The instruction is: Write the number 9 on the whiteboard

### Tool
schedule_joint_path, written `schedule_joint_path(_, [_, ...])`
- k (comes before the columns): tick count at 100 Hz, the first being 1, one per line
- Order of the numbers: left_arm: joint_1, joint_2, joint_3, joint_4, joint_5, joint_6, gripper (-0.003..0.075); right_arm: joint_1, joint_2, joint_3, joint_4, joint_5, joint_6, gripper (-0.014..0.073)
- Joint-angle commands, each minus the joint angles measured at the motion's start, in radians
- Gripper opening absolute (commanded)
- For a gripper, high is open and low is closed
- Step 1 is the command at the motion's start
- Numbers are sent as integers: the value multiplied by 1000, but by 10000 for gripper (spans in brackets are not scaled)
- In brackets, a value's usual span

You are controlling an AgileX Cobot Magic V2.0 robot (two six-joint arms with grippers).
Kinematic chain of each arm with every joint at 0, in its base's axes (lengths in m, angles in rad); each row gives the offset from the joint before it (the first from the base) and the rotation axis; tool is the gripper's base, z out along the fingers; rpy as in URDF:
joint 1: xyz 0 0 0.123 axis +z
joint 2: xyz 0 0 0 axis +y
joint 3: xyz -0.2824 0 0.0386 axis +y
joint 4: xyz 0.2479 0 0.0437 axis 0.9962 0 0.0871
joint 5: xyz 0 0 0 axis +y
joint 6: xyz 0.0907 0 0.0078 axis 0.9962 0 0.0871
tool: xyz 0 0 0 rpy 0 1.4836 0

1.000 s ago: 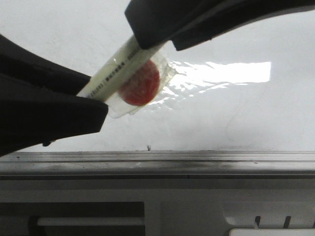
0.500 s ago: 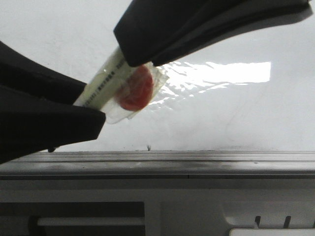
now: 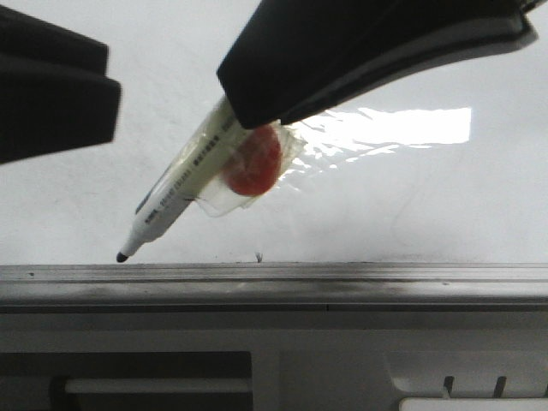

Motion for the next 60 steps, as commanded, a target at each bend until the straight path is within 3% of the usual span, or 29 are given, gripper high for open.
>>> schedule_joint_path(1, [-7,-73,-28,-68,15,-14,180,-6,-11,-29,-26,-90,-10,-60])
schedule_joint_path(19, [-7,-210,-28,-110,64,-14,180,-19,-11,-35,-77,-173,-10,-60])
schedule_joint_path(60, [-6,-266,-28,-164,82,-14,180,-182,-9,-144,-71,-111,14,-60])
